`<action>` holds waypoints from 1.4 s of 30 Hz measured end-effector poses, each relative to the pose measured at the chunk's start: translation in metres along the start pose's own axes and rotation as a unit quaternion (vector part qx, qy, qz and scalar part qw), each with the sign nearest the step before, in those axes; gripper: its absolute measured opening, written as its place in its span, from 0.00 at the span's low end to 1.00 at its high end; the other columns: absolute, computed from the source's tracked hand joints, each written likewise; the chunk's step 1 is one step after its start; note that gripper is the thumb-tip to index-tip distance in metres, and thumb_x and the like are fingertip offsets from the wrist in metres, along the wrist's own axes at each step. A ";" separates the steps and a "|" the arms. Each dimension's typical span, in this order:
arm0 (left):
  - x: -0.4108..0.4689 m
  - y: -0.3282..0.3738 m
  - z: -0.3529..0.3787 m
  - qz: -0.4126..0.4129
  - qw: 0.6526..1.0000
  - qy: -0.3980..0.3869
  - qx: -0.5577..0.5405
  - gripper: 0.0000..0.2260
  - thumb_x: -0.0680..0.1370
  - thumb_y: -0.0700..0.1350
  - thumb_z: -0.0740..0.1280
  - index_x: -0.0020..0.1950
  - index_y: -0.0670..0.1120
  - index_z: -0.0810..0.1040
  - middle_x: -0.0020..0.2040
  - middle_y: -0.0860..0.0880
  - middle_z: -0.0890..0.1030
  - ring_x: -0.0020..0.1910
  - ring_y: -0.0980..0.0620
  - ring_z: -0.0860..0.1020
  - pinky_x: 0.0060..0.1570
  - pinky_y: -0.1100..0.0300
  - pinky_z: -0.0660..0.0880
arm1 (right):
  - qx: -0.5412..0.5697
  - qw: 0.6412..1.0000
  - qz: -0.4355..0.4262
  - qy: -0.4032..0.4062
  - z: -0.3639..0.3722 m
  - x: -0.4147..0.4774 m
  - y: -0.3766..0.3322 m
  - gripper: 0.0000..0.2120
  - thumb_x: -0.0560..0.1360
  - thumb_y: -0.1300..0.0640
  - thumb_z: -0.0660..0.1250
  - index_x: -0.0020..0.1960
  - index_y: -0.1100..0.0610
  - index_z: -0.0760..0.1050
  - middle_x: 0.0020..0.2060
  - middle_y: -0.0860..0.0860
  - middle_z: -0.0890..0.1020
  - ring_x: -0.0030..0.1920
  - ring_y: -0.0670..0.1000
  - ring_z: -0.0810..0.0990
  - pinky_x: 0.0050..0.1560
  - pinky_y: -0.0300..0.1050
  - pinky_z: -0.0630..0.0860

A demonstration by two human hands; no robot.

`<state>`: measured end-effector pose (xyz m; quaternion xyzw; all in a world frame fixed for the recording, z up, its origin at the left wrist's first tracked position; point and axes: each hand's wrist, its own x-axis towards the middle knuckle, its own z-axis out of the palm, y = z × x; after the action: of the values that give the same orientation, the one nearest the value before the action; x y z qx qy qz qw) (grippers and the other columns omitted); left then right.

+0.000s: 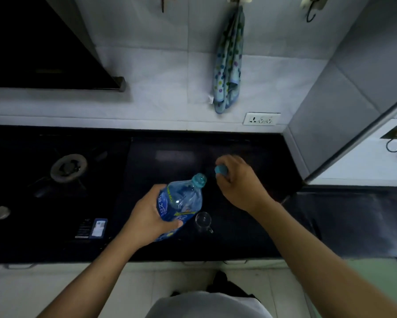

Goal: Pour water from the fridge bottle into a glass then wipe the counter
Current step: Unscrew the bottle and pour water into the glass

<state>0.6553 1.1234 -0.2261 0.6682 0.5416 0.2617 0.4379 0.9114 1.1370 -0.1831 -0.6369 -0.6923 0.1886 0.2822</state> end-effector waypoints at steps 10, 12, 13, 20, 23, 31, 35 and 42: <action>-0.009 -0.049 0.031 -0.102 0.994 0.036 0.021 0.34 0.62 0.41 0.83 0.60 0.60 0.71 0.54 0.59 0.82 0.52 0.67 0.80 0.46 0.74 0.75 | -0.161 0.936 0.228 -0.217 0.103 -0.091 0.161 0.19 0.82 0.57 0.60 0.72 0.54 0.67 0.64 0.55 0.72 0.63 0.56 0.73 0.60 0.49 0.76; -0.009 -0.054 0.036 -0.116 0.992 0.035 0.037 0.35 0.62 0.42 0.84 0.61 0.60 0.71 0.54 0.59 0.82 0.52 0.66 0.81 0.48 0.74 0.74 | -0.205 0.932 0.213 -0.210 0.109 -0.102 0.177 0.18 0.82 0.55 0.58 0.72 0.54 0.67 0.65 0.56 0.72 0.64 0.57 0.71 0.62 0.50 0.74; -0.009 -0.057 0.039 -0.123 0.991 0.034 0.046 0.35 0.61 0.43 0.84 0.61 0.60 0.70 0.55 0.59 0.81 0.52 0.65 0.81 0.49 0.73 0.75 | -0.224 0.932 0.204 -0.199 0.112 -0.106 0.184 0.19 0.82 0.54 0.58 0.72 0.54 0.67 0.66 0.56 0.72 0.64 0.58 0.70 0.63 0.51 0.73; -0.013 -0.069 0.057 -0.165 0.982 0.019 0.094 0.34 0.62 0.43 0.83 0.61 0.58 0.70 0.55 0.58 0.80 0.51 0.63 0.80 0.48 0.72 0.75 | -0.257 0.934 0.159 -0.189 0.130 -0.127 0.214 0.30 0.81 0.39 0.48 0.78 0.52 0.62 0.75 0.65 0.63 0.77 0.65 0.59 0.75 0.62 0.57; -0.013 -0.074 0.064 -0.174 0.978 0.010 0.116 0.34 0.63 0.43 0.82 0.63 0.55 0.71 0.55 0.56 0.79 0.53 0.59 0.80 0.51 0.64 0.78 | -0.267 0.929 0.153 -0.207 0.132 -0.129 0.220 0.34 0.79 0.35 0.41 0.80 0.50 0.56 0.78 0.64 0.59 0.79 0.63 0.54 0.77 0.62 0.52; -0.007 -0.081 0.078 -0.182 0.965 -0.020 0.186 0.34 0.61 0.45 0.83 0.63 0.52 0.72 0.56 0.53 0.78 0.54 0.52 0.80 0.54 0.53 0.80 | -0.268 0.934 0.136 -0.192 0.130 -0.128 0.224 0.34 0.79 0.34 0.45 0.78 0.50 0.59 0.76 0.64 0.63 0.77 0.64 0.58 0.76 0.64 0.55; -0.002 -0.081 0.079 -0.189 0.960 -0.033 0.206 0.34 0.60 0.45 0.83 0.62 0.53 0.71 0.56 0.53 0.78 0.54 0.51 0.80 0.55 0.51 0.80 | -0.259 0.936 0.132 -0.198 0.129 -0.128 0.226 0.34 0.79 0.34 0.44 0.79 0.50 0.58 0.77 0.63 0.61 0.78 0.64 0.56 0.77 0.63 0.53; 0.003 -0.080 0.082 -0.196 0.955 -0.037 0.219 0.35 0.61 0.45 0.82 0.63 0.52 0.71 0.56 0.54 0.77 0.54 0.52 0.79 0.53 0.57 0.79 | -0.248 0.943 0.126 -0.183 0.127 -0.128 0.226 0.34 0.79 0.33 0.45 0.78 0.50 0.60 0.76 0.64 0.63 0.77 0.64 0.59 0.76 0.64 0.56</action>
<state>0.6841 1.1039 -0.3348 0.6376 0.6892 0.0210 0.3435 1.0105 1.0492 -0.4407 -0.7235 -0.6706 0.1580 -0.0424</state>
